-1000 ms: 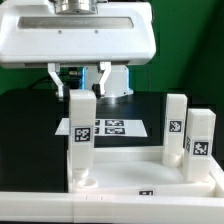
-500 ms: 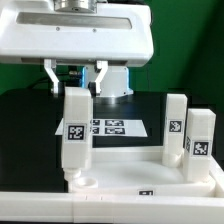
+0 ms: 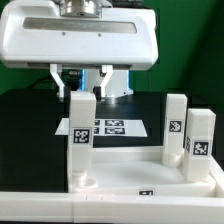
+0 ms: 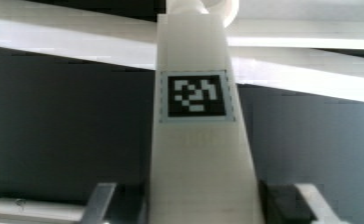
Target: Assemble desk
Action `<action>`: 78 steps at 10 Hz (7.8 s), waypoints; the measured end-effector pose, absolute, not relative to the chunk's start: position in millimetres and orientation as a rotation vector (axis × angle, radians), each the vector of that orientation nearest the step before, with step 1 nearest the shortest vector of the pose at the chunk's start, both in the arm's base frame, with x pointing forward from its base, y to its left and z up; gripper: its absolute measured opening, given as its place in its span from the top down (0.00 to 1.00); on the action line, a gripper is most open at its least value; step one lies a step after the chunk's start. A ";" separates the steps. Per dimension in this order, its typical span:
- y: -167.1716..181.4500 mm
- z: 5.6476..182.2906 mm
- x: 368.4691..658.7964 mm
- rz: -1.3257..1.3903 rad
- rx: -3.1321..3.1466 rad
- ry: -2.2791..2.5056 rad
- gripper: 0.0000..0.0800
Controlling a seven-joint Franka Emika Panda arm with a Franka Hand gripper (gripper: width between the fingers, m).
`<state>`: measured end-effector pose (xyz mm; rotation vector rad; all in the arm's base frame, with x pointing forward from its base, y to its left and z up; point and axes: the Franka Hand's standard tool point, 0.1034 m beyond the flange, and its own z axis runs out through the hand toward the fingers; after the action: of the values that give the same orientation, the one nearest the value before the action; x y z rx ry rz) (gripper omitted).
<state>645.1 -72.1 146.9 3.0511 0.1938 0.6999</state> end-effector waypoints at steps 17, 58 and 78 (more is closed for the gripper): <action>-69.0 130.2 634.0 0.684 3.033 0.172 0.64; -87.4 120.8 643.3 0.083 3.125 0.108 0.19; -78.5 113.0 641.3 0.063 2.863 -1.487 0.64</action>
Offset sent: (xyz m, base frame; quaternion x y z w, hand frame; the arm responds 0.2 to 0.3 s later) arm -0.0074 0.0083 0.0034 0.0166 -0.0025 0.0052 0.9998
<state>641.3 -78.5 113.0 2.8630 -1.4868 0.0632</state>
